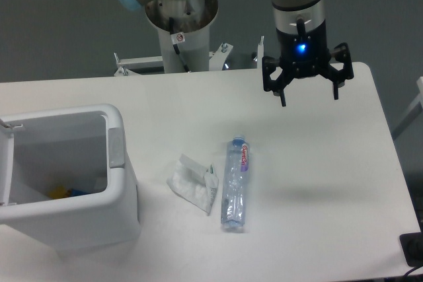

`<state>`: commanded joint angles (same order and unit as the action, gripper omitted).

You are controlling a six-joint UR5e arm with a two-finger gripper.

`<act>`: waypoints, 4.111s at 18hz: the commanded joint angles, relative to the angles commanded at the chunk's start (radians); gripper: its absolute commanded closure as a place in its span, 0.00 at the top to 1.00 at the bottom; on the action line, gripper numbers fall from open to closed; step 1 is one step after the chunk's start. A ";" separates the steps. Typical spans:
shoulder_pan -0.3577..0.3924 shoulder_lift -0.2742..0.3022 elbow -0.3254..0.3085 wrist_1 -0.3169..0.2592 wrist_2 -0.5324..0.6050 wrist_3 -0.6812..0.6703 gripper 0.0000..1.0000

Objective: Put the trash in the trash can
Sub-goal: 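Move the gripper down toward the crumpled white tissue, then close the gripper on the crumpled white tissue, then lift the tissue and carry it over the white bin, then open the gripper to drop the tissue into the bin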

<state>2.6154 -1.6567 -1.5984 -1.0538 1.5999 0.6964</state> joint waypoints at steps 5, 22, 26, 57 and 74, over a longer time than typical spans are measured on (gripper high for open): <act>-0.015 -0.023 -0.028 0.006 0.002 -0.064 1.00; -0.271 -0.264 -0.190 0.120 -0.014 -0.687 1.00; -0.307 -0.290 -0.192 0.121 -0.026 -0.746 1.00; -0.136 -0.014 0.117 0.132 -0.547 -0.785 0.00; -0.457 0.020 -0.006 0.162 -0.574 -0.695 1.00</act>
<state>2.1583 -1.6367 -1.6047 -0.8914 1.0262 0.0016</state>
